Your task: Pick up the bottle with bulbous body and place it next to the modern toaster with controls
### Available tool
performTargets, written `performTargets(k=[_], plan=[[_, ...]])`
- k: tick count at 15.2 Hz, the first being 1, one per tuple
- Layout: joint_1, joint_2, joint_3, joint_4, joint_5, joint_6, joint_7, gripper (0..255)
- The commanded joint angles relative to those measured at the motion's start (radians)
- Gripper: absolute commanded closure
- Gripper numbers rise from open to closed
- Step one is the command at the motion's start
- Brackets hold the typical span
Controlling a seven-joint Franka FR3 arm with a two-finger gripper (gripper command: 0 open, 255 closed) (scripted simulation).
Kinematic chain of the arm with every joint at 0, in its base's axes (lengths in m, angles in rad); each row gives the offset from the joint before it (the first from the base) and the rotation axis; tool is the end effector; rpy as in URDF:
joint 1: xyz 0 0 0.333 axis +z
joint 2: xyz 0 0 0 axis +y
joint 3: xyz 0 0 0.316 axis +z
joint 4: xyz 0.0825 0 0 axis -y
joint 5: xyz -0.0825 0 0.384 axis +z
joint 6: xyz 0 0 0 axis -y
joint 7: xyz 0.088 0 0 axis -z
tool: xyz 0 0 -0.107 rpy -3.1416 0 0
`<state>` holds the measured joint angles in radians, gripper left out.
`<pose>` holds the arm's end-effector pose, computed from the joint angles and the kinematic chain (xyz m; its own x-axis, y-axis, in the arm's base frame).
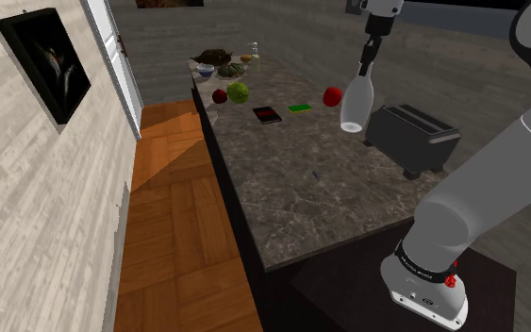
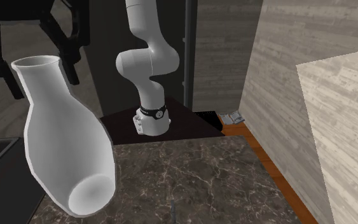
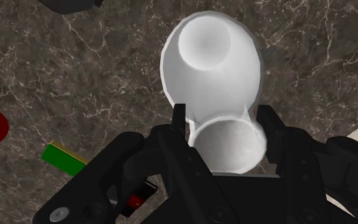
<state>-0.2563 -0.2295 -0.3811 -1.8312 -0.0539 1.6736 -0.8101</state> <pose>0.3830 -0.3149 0.6205 0.9813 0.1827 0.0610 0.1818 -0.9831 0.0193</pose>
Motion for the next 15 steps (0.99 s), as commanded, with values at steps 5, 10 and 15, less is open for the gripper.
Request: performTargets(k=[5,10,15], plan=[[-0.002,-0.017,0.0,-0.099,-0.007,0.084,0.004,255],[-0.005,-0.021,-0.003,-0.17,-0.009,0.151,0.004,255],[-0.006,-0.019,-0.006,-0.235,-0.011,0.219,0.003,255]])
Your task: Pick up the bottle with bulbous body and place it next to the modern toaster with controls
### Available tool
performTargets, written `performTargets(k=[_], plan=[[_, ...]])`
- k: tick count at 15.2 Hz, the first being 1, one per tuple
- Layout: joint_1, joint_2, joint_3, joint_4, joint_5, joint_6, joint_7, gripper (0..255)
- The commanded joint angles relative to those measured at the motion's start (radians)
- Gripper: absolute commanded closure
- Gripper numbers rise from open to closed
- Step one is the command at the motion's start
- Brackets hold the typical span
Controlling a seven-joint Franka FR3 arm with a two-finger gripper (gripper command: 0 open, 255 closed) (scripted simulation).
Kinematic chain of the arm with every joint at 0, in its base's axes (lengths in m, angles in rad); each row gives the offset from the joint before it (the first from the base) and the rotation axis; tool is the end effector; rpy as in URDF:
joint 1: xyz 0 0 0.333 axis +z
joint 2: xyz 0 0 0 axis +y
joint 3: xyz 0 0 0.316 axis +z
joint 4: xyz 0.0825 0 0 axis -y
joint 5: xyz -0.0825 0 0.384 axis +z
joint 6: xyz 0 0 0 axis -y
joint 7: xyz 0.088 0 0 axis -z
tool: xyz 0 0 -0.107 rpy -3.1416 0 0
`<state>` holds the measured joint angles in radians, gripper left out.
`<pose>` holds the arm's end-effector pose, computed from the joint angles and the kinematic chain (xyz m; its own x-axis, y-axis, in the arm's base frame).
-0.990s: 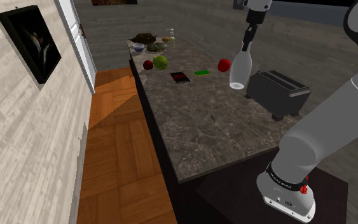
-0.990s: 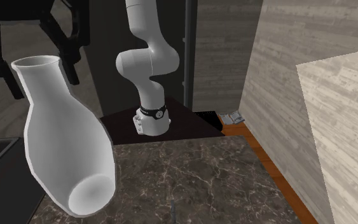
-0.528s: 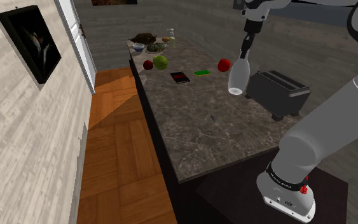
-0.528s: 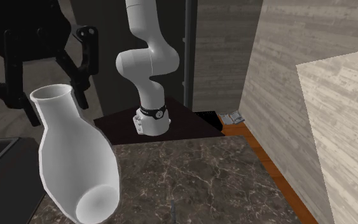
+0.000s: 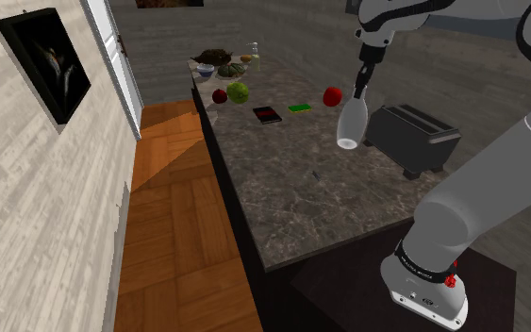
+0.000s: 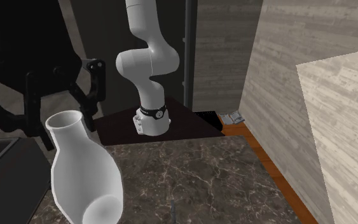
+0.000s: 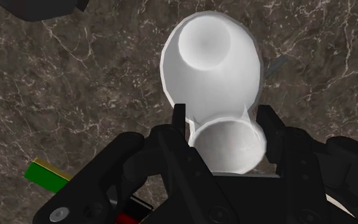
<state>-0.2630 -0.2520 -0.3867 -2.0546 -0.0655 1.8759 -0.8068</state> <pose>0.3814 -0.3138 0.5414 0.9813 0.1827 0.0611 0.1819 -0.9831 0.0195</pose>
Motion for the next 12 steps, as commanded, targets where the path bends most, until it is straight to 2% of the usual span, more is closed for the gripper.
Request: performTargets(k=[1,12], plan=[[0.0,0.005,-0.002,-0.024,0.001,0.03,-0.001,255],[-0.002,0.032,-0.014,-0.147,0.006,0.179,-0.01,255]])
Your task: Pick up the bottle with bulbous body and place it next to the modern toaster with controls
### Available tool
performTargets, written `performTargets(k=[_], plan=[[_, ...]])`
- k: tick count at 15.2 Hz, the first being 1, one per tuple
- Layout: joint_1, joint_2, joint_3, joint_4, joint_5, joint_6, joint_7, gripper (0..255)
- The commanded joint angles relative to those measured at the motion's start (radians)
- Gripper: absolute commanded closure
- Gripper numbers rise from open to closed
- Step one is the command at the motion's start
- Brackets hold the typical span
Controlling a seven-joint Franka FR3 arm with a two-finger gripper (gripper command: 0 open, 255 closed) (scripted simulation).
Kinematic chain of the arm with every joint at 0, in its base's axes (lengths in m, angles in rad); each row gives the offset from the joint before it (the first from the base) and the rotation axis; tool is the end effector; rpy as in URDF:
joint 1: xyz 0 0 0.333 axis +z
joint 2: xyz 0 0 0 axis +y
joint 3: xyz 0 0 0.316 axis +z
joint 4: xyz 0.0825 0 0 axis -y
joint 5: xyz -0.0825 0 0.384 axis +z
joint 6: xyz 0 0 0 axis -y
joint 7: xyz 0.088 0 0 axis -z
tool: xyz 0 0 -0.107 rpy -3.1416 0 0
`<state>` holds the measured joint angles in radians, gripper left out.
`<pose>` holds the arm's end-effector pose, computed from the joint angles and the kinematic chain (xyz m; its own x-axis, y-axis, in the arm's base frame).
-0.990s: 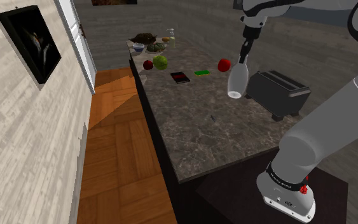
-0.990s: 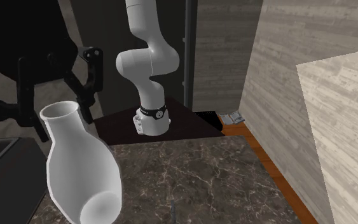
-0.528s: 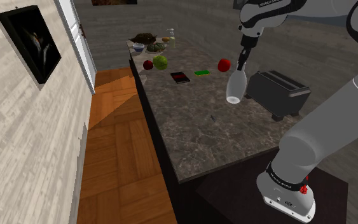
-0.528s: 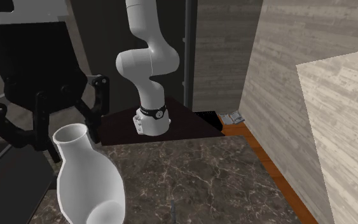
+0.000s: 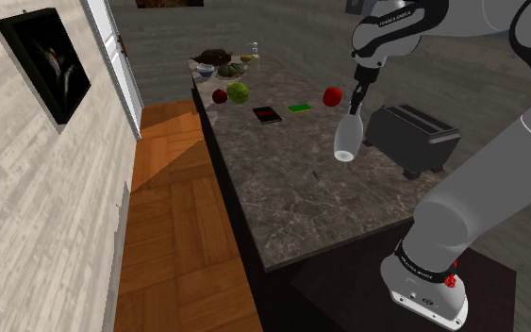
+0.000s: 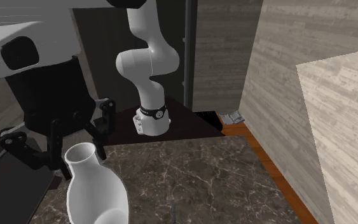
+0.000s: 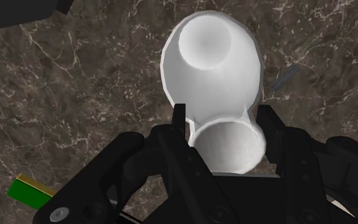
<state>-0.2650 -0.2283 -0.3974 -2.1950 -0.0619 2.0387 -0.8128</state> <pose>0.3817 -0.3125 0.4779 0.9812 0.1829 0.0611 0.1820 -0.9831 0.0195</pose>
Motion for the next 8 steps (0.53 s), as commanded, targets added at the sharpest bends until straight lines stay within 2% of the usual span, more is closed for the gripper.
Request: performTargets(k=[1,5,8], plan=[[0.0,0.013,-0.004,-0.017,0.004,0.03,-0.005,255],[0.0,0.033,-0.01,-0.059,0.01,0.092,-0.012,255],[0.0,0.033,-0.01,-0.059,0.01,0.092,-0.012,255]])
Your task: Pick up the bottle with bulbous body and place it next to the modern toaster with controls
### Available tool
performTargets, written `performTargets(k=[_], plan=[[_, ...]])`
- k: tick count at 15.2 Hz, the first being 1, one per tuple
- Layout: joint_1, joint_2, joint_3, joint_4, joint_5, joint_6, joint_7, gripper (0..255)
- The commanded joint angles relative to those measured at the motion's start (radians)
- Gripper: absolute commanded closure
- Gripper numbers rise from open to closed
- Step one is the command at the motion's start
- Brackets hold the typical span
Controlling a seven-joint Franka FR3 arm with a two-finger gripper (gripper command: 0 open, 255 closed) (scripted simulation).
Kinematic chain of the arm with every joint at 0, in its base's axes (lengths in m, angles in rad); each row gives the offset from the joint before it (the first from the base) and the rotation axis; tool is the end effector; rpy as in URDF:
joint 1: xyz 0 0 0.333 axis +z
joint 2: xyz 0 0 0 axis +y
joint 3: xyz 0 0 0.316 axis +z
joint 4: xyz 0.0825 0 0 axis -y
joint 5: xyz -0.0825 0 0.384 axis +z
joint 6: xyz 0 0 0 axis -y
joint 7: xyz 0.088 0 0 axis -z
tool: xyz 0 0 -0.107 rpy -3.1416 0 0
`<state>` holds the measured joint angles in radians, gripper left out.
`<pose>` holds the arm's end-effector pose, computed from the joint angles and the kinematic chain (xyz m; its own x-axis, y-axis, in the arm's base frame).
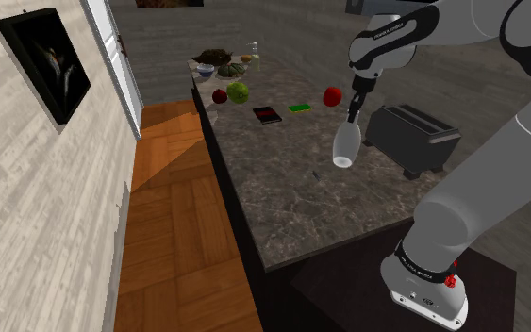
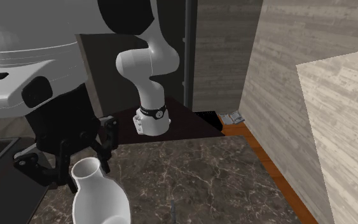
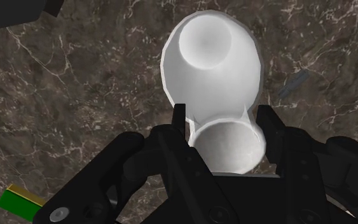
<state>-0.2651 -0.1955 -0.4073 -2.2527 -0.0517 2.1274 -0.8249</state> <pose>0.3824 -0.3140 0.4437 0.9813 0.1827 0.0612 0.1818 -0.9831 0.0195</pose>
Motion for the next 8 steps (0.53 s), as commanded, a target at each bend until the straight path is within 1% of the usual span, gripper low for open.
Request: performTargets(k=[1,5,6,8], plan=[[0.0,0.0,0.0,-0.002,0.0,0.003,0.0,255],[0.0,0.0,0.0,-0.002,0.0,0.003,0.0,255],[0.0,0.0,0.0,-0.002,0.0,0.003,0.0,0],[0.0,0.0,0.0,-0.002,0.0,0.003,0.0,0]])
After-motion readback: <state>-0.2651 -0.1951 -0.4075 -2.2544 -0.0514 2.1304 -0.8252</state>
